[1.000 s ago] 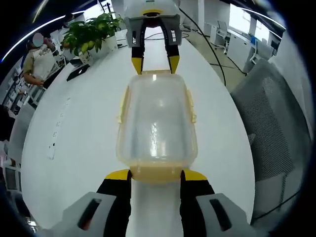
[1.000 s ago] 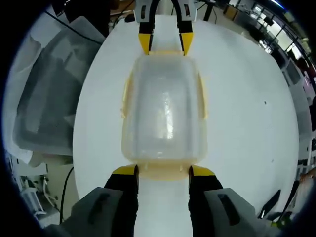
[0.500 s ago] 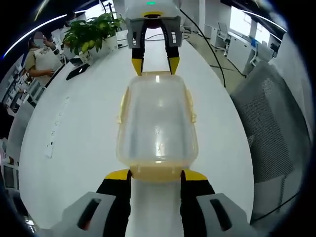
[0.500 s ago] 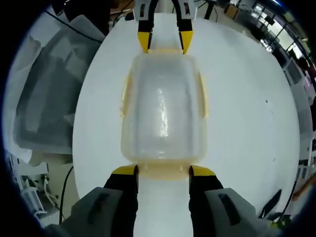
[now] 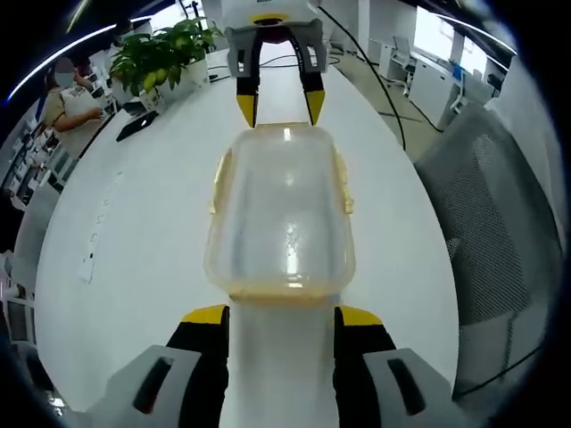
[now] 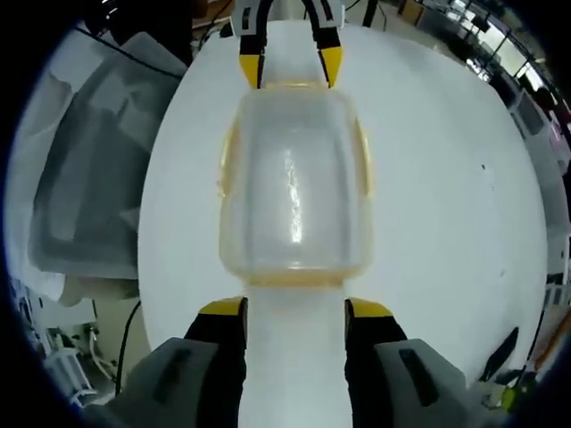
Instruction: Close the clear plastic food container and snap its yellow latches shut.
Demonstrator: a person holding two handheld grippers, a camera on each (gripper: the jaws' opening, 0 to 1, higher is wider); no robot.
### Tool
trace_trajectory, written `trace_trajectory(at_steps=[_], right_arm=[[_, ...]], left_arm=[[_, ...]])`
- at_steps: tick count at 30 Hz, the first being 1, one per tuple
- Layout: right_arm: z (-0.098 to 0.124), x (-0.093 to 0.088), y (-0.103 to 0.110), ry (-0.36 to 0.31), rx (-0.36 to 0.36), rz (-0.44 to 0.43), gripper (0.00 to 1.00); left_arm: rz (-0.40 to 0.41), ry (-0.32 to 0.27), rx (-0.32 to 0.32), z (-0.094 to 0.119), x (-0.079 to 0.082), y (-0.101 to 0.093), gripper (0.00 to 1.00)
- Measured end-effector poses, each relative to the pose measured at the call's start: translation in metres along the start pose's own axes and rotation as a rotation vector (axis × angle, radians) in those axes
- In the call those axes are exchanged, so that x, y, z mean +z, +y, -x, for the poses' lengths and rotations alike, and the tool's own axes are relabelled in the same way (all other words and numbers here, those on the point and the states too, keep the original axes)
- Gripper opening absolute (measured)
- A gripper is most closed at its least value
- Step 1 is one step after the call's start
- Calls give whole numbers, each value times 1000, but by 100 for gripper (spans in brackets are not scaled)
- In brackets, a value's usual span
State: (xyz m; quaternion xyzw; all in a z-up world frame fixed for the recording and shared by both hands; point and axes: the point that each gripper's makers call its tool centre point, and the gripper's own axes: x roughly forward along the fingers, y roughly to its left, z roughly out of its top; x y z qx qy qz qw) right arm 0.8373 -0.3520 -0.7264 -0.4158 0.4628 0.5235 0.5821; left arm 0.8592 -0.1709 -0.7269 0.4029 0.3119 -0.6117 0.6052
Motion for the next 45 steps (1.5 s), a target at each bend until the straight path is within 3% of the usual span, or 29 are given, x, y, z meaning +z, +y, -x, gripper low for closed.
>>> trace_trajectory(at_steps=[8, 10, 16, 29, 34, 39, 40, 45], right_arm=[[9, 3, 0, -29, -19, -28, 39], [12, 6, -3, -61, -43, -61, 40], [28, 9, -3, -139, -96, -152, 36], [30, 9, 6, -257, -152, -323, 32], [28, 11, -1, -347, -223, -487, 33], [31, 24, 1, -494, -215, -655, 33], [31, 25, 0, -516, -222, -682, 32], [28, 27, -1, -568, -262, -766, 31]], left_arm=[[17, 5, 4, 7, 4, 1, 40], [51, 17, 7, 12, 3, 0, 40], [213, -49, 77, 26, 12, 7, 38], [401, -105, 169, 31, 25, 8, 35], [489, -124, 206, 33, 24, 11, 33], [653, -171, 258, 32, 24, 11, 29], [643, -170, 263, 31, 23, 11, 28], [767, -233, 301, 31, 28, 13, 28]])
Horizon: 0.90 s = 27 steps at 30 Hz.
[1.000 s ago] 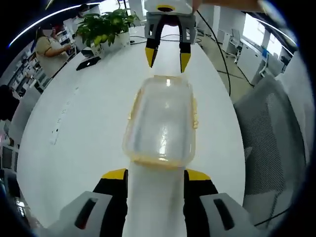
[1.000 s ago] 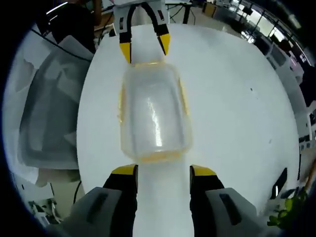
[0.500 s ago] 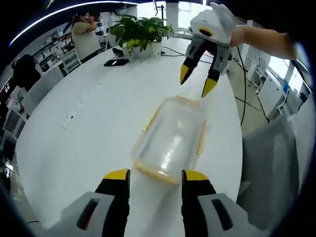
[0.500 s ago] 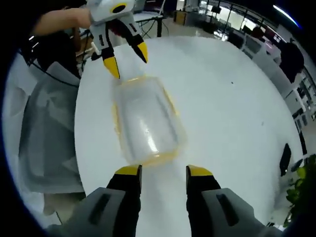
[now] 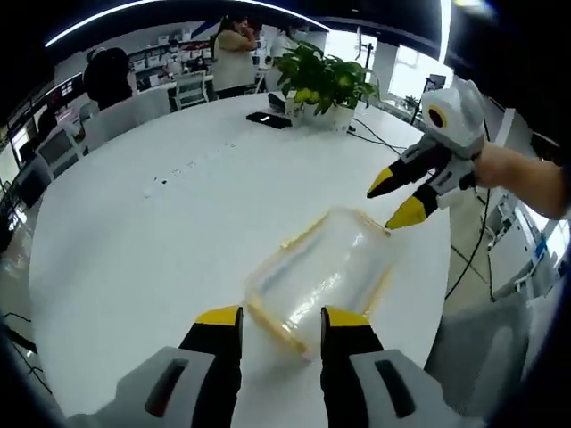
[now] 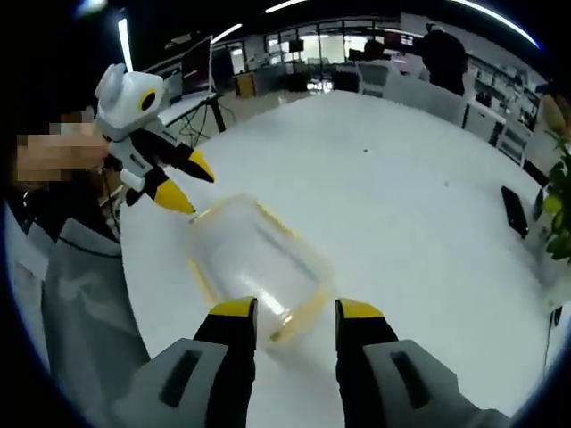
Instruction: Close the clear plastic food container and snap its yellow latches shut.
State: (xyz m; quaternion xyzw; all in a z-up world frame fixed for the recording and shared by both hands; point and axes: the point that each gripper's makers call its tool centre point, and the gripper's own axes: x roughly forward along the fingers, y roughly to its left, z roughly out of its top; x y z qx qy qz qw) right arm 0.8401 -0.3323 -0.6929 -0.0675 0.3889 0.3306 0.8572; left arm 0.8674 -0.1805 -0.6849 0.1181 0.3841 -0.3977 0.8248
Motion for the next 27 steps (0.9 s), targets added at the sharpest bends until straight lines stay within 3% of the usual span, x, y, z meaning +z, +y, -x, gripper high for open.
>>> trace_trajectory(at_steps=[8, 14, 27], right_arm=[[-6, -7, 0, -32, -23, -115, 31], [-9, -9, 4, -39, -14, -140, 30], [-16, -14, 4, -53, -31, -141, 28]], left_arm=[[72, -35, 50, -2, -4, -2, 27], [132, -63, 43, -6, -10, -7, 26], [172, -57, 64, -15, -20, -6, 22]])
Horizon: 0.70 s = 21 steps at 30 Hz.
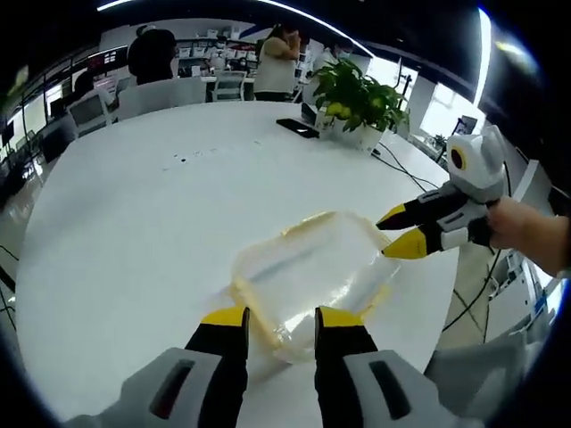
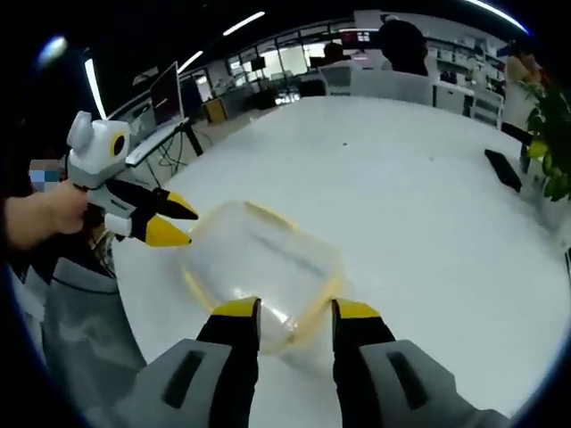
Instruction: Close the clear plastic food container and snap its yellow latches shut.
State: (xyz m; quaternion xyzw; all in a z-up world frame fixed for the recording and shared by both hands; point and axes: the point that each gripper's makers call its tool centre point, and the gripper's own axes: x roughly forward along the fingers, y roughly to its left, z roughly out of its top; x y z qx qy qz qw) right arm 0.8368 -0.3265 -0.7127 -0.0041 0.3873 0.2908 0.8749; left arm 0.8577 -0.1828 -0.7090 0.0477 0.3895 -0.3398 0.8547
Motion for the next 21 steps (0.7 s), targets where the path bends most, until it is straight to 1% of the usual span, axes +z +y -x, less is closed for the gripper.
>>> trace_trajectory(at_steps=[4, 8, 9, 12, 15, 21], right_arm=[[-1, -2, -2, 1, -5, -3, 27], [-1, -2, -2, -18, 0, -7, 27], [-1, -1, -2, -20, 1, -10, 27], [-1, -1, -2, -26, 0, -25, 26], [-2, -1, -3, -33, -3, -43, 26], [-2, -2, -7, -43, -4, -118, 26]], left_arm=[[13, 1, 13, -1, -1, 3, 20], [26, 9, 14, -4, -4, 5, 20], [54, 5, 13, -4, -4, 5, 20], [60, 5, 14, -3, -4, 2, 21], [80, 5, 18, -4, -4, 3, 22], [130, 2, 32, -4, -6, 2, 22]])
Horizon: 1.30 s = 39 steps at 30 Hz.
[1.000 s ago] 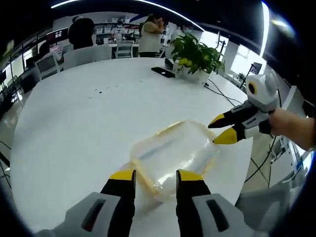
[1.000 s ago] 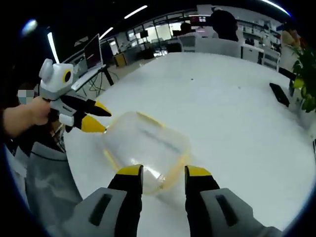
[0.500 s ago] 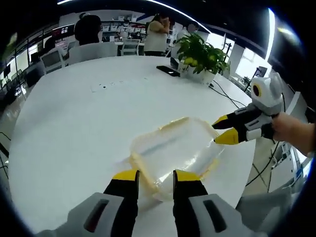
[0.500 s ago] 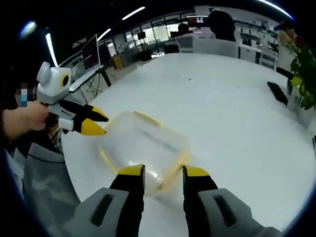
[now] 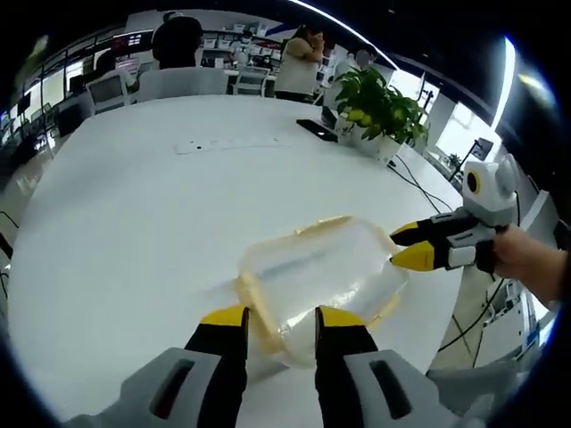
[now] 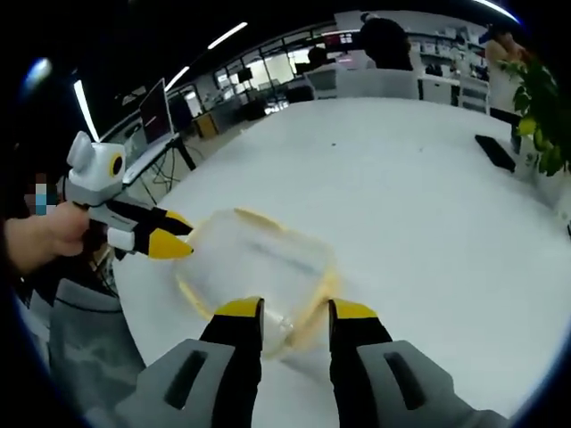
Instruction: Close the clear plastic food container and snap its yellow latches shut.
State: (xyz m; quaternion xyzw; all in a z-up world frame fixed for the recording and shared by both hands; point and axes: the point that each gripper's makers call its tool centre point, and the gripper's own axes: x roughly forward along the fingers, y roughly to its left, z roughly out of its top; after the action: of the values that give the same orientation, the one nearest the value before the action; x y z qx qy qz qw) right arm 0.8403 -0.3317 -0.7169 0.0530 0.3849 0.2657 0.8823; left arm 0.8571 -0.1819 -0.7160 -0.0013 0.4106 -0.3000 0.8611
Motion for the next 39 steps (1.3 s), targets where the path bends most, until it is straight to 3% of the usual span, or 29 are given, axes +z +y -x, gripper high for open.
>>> trace_trajectory(at_steps=[22, 30, 39], right_arm=[[-5, 0, -3, -6, -22, -136, 25], [-6, -3, -3, -34, -2, -296, 24], [-6, -3, -4, -19, -5, -287, 24]], left_arm=[[142, 24, 4, -1, -3, 2, 23], [194, 43, -20, -4, -4, 2, 23], [191, 46, -26, -4, -5, -1, 23]])
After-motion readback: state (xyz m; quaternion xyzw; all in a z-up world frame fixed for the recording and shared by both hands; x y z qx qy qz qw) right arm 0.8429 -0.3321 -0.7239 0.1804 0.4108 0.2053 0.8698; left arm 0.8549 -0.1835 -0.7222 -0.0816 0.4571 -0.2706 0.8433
